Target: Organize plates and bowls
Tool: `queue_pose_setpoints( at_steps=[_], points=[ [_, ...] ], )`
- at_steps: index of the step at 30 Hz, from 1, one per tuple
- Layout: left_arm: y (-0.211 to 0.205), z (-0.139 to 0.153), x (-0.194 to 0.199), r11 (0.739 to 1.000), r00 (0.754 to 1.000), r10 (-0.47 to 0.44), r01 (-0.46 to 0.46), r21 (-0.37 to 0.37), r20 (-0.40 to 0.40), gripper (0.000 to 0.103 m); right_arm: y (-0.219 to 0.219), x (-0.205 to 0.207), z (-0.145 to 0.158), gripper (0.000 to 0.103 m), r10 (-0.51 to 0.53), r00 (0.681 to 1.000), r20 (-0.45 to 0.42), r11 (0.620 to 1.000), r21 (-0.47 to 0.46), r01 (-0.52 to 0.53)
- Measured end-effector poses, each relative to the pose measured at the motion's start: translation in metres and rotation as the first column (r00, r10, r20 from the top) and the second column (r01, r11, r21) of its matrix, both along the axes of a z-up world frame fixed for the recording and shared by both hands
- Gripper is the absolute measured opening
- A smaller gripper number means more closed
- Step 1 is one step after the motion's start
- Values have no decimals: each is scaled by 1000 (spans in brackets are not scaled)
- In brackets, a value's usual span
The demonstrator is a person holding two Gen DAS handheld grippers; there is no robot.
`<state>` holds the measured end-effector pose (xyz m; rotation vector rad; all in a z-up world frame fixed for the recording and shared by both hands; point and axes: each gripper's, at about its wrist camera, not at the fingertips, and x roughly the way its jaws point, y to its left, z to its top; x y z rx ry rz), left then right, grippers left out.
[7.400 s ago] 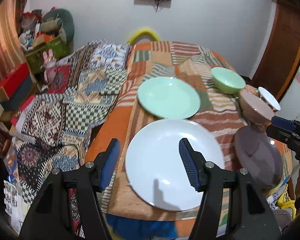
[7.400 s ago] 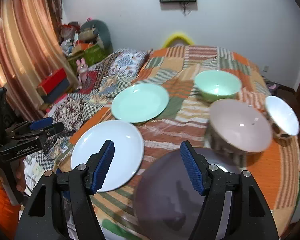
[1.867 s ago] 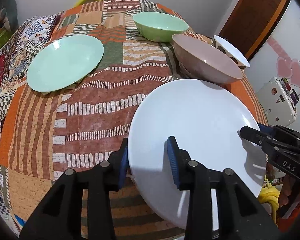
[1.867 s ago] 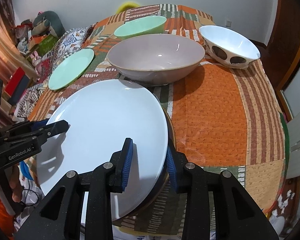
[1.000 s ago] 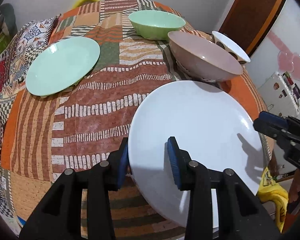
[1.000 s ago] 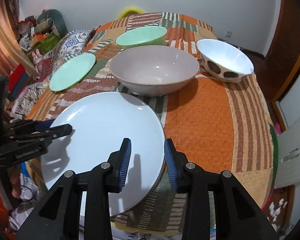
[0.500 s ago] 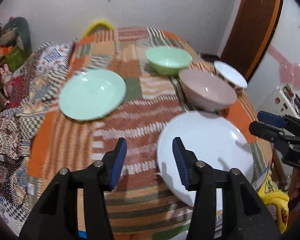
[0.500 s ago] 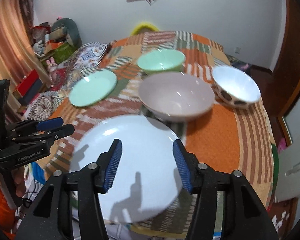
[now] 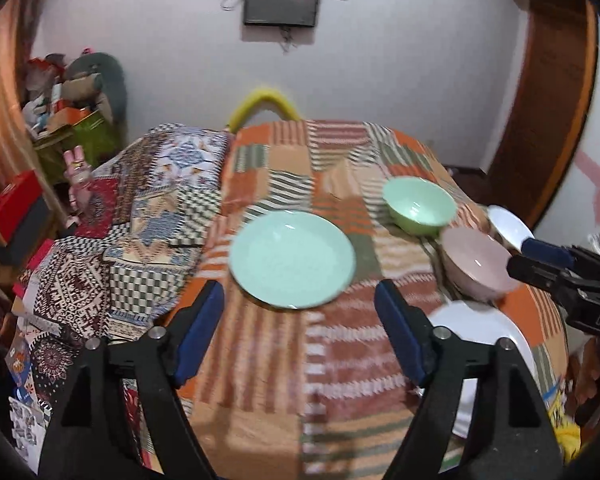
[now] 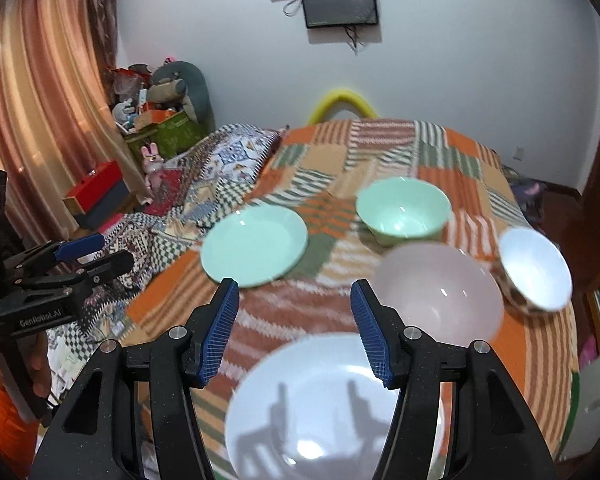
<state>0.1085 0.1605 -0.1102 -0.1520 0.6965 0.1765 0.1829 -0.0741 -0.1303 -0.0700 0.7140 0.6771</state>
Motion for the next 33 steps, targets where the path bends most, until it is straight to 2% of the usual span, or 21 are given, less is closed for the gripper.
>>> queue_pose_setpoints(
  at_steps=[3, 9, 13, 16, 21, 26, 31, 33],
  points=[
    [22, -4, 10, 999, 999, 43, -43, 5, -1, 82, 14, 11, -3, 54, 5, 1000, 7, 1000, -10, -5],
    [63, -27, 38, 995, 995, 98, -98, -17, -30, 82, 35, 38, -18, 54, 4, 1000, -31, 1000, -25, -5],
    [84, -49, 57, 994, 994, 100, -102, -36, -48, 81, 49, 59, -31, 54, 1, 998, -70, 999, -46, -4],
    [98, -66, 72, 994, 994, 89, -93, -64, -62, 76, 60, 74, -41, 54, -1, 995, -105, 998, -66, -6],
    [111, -94, 97, 994, 992, 54, -64, -92, -114, 52, 78, 94, -61, 54, 2, 987, -158, 995, -102, -18],
    [122, -121, 120, 992, 988, 9, -28, -120, -154, 33, 98, 107, -81, 54, 13, 978, -207, 989, -144, -44],
    [130, -142, 136, 989, 985, -16, -10, -146, -171, 20, 114, 123, -102, 37, 12, 959, -284, 982, -178, -65],
    [132, -149, 143, 990, 984, -29, 4, -144, -176, 13, 117, 130, -110, 34, 3, 947, -320, 982, -180, -64]
  ],
)
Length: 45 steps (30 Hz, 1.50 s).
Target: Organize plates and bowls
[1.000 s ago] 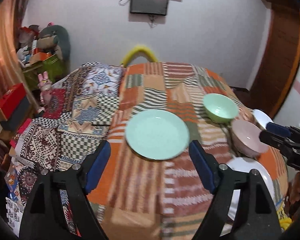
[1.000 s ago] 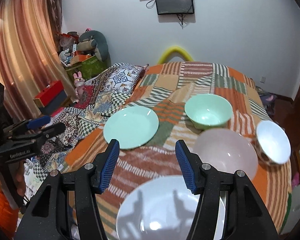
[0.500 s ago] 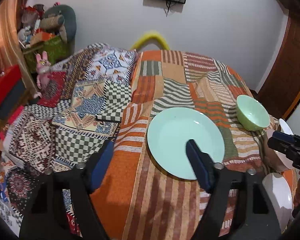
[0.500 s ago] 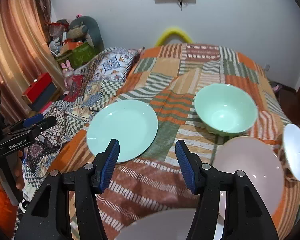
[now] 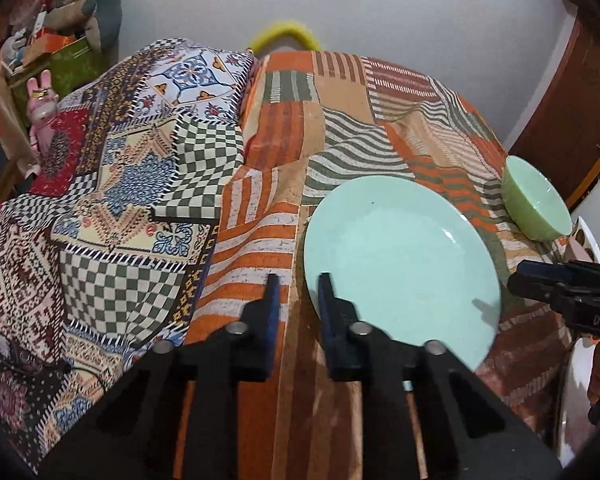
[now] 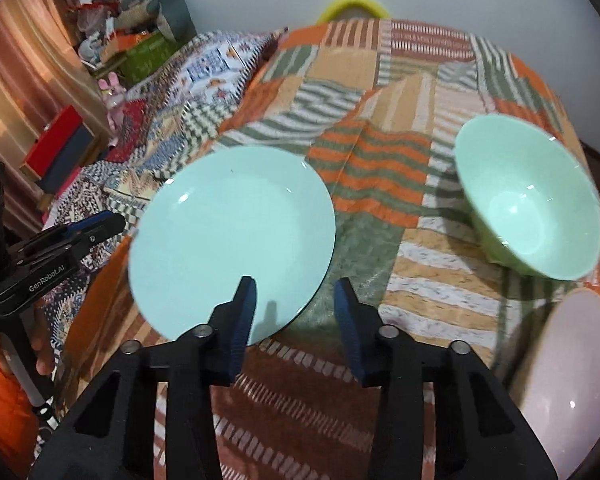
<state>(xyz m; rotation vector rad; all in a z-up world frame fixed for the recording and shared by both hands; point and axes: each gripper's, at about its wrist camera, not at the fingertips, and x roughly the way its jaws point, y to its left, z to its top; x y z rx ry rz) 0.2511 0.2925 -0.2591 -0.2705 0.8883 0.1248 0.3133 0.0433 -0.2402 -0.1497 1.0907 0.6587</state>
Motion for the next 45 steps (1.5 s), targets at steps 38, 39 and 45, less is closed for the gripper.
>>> queue_pose_setpoints(
  at_steps=[38, 39, 45],
  points=[
    [-30, 13, -42, 993, 999, -38, 38, -108, -2, 15, -11, -20, 17, 31, 3, 999, -42, 998, 58, -1],
    [-33, 20, -47, 994, 999, -35, 36, -103, 9, 15, -13, -23, 21, 31, 4, 999, -33, 998, 66, -2],
    [-60, 73, -82, 998, 994, -46, 50, -36, 99, 15, -33, -50, 54, 31, 3, 999, 34, 994, 113, -7]
  ],
)
